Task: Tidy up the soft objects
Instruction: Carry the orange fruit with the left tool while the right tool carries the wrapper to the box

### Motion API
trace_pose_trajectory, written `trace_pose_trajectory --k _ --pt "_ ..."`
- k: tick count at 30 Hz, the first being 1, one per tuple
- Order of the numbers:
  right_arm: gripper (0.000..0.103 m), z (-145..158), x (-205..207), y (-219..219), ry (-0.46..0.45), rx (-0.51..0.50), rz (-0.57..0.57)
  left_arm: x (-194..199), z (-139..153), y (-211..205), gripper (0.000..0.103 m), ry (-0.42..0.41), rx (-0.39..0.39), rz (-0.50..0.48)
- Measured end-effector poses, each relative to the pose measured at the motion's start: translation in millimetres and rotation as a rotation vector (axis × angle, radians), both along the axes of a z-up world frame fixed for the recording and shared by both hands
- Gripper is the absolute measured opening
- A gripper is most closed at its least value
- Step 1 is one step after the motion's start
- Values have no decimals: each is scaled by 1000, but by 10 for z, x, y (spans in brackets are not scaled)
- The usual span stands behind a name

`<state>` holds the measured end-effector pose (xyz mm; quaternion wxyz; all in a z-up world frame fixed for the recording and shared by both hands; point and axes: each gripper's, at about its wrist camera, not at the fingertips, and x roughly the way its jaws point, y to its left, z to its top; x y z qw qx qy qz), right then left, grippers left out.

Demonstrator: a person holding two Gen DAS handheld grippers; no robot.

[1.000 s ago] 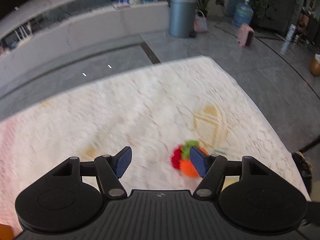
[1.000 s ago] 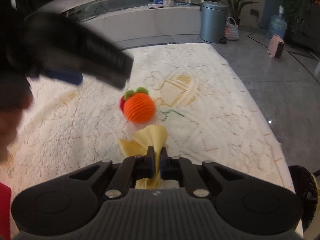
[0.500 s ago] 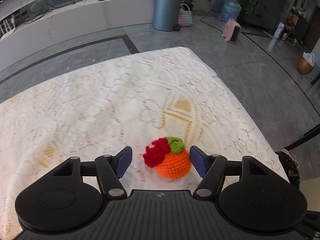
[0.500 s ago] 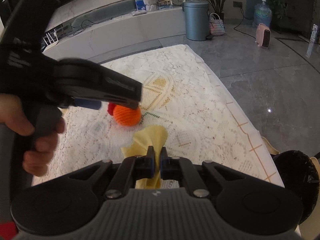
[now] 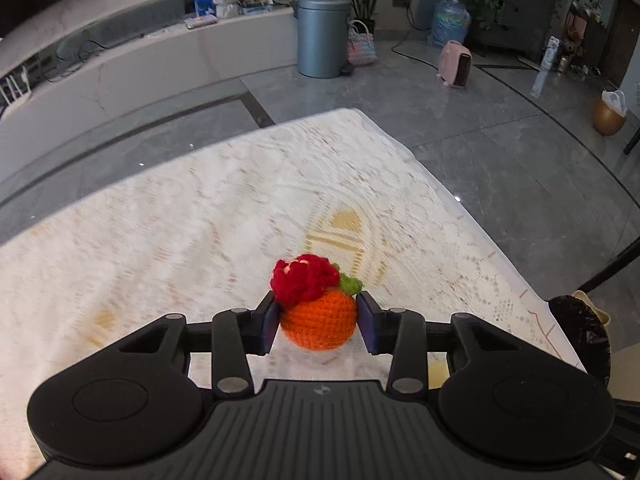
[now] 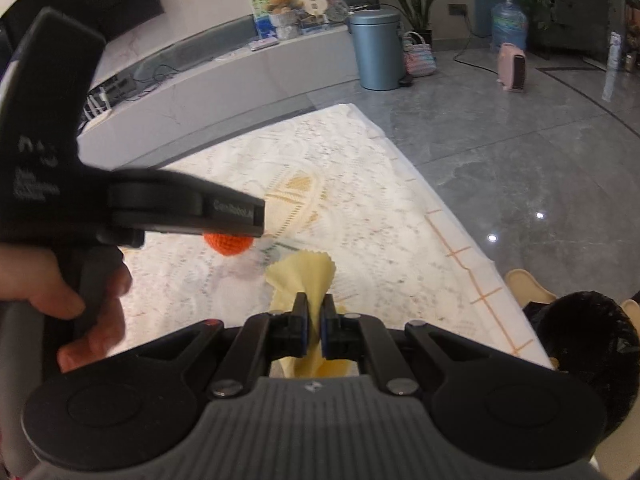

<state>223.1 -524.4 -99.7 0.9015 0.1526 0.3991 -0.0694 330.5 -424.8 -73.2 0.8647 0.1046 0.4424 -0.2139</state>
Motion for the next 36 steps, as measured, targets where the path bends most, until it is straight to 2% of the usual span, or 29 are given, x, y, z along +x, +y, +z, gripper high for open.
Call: trace_pose_trajectory --k 5,7,9,13,15,17,21,25,28,32,36 --pt "2 144 -140 68 -83 16 0 -51 298 231 46 -41 -21 28" --pt "1 309 -236 76 -154 71 9 -102 477 438 46 -49 -63 48" --pt "1 523 -358 142 -230 105 35 -212 683 708 46 -101 -85 70" --pt "1 987 -615 493 -365 121 125 -592 1183 1463 46 -238 -104 155" --pt "2 1210 -717 736 -413 112 171 -761 1425 1945 46 -268 -147 262" --pt "2 1436 -811 989 -458 102 166 -938 1649 2425 46 -302 -209 333" --pt "2 1831 -900 1530 -501 76 241 -1297 1905 3232 46 -391 -255 485" --pt "2 2141 -1004 2042 -578 99 267 -1544 1928 4014 46 -379 -384 601" --pt "2 2288 -998 2457 -573 120 375 -1705 1816 4474 46 -383 -410 649" --pt "2 2296 -925 3061 -504 90 525 -1800 1547 4900 46 -372 -453 724" --pt "2 2103 -835 3647 -408 44 647 -1715 1263 5057 46 -337 -453 708"
